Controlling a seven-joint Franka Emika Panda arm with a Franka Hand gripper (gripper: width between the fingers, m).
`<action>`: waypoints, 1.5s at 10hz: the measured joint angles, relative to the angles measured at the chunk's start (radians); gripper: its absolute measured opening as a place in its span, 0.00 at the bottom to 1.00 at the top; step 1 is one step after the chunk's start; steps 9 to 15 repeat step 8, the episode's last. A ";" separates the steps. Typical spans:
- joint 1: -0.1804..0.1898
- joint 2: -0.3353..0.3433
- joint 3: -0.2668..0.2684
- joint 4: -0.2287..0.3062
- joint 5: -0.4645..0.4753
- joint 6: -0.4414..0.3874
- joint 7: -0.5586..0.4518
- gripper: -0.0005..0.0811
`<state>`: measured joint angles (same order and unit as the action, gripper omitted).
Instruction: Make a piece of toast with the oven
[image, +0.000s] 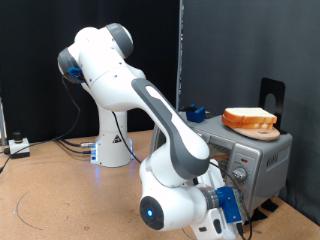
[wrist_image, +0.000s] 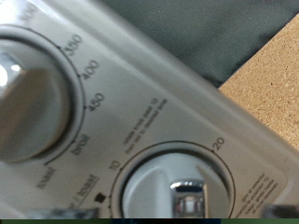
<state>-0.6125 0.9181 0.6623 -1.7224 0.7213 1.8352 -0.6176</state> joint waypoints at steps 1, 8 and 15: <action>-0.009 -0.006 0.000 0.001 0.000 -0.016 0.012 0.51; -0.107 -0.083 -0.011 0.071 -0.051 -0.381 0.215 0.99; -0.107 -0.083 -0.011 0.071 -0.051 -0.381 0.215 0.99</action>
